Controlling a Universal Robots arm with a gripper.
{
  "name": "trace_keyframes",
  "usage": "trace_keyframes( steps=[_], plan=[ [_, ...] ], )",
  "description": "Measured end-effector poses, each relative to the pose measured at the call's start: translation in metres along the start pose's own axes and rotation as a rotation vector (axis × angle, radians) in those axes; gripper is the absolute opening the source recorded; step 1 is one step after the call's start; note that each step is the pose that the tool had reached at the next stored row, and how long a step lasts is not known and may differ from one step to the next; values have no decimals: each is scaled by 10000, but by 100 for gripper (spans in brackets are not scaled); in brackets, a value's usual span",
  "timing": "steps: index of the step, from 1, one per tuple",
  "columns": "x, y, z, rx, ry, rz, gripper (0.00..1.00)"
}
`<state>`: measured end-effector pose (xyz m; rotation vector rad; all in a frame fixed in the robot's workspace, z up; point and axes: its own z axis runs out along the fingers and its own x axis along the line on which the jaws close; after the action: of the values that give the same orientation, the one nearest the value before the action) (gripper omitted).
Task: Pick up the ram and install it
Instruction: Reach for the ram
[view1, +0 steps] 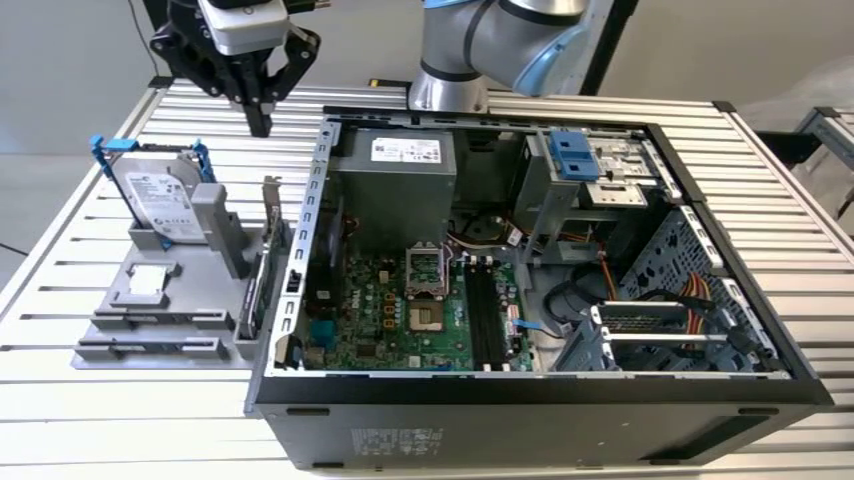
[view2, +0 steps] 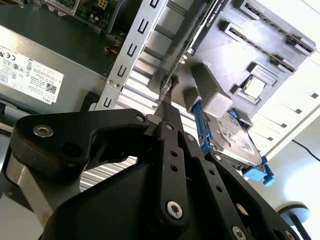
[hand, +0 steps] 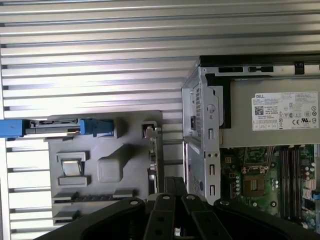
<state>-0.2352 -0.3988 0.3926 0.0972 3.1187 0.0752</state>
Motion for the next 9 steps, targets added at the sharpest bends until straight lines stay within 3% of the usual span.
trace_keyframes(
  steps=[9],
  plan=[
    [55, -3, -1, 0, 0, 0, 0]
  ],
)
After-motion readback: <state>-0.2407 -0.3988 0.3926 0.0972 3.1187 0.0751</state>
